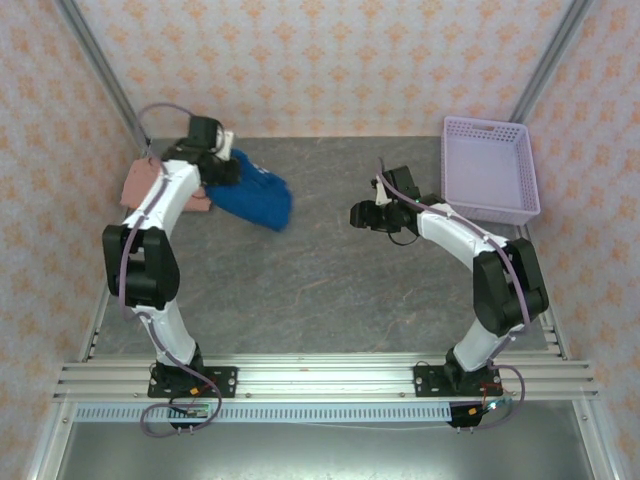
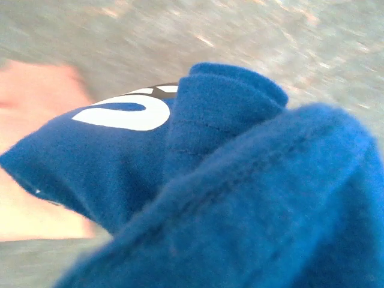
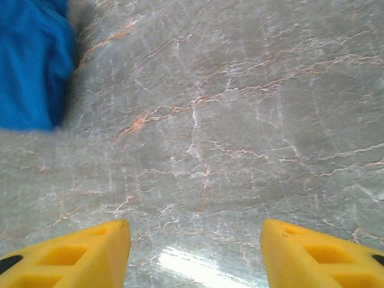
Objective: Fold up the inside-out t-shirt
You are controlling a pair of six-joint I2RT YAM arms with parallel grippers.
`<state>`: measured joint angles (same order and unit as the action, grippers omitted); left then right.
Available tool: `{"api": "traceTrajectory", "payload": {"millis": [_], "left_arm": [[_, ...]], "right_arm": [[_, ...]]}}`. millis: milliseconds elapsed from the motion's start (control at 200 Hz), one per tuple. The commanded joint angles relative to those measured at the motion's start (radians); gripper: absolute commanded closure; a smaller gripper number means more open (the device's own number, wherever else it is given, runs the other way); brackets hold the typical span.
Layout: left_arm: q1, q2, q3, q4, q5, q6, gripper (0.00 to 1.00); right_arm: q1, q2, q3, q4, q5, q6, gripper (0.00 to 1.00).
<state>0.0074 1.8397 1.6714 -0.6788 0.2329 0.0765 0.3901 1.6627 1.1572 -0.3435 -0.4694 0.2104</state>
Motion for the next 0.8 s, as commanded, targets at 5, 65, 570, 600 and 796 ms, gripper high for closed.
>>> {"api": "traceTrajectory", "payload": {"millis": [5, 65, 570, 600, 796], "left_arm": [[0.078, 0.046, 0.177, -0.206, -0.144, 0.191, 1.0], [0.119, 0.132, 0.315, -0.281, -0.149, 0.234, 1.0], [0.275, 0.708, 0.974, -0.403, -0.693, 0.238, 0.43], [0.279, 0.71, 0.975, -0.386, -0.761, 0.223, 0.34], [0.288, 0.621, 1.013, -0.396, -0.992, 0.115, 0.06]], "right_arm": [[0.002, -0.018, -0.018, 0.013, -0.053, 0.018, 0.41], [0.002, -0.014, -0.024, 0.028, -0.065, 0.027, 0.41], [0.003, 0.035, -0.014, 0.013, -0.086, 0.048, 0.42], [0.004, 0.035, -0.01, 0.008, -0.087, 0.049, 0.42], [0.007, -0.028, -0.012, -0.048, 0.033, 0.021, 0.41]]}}
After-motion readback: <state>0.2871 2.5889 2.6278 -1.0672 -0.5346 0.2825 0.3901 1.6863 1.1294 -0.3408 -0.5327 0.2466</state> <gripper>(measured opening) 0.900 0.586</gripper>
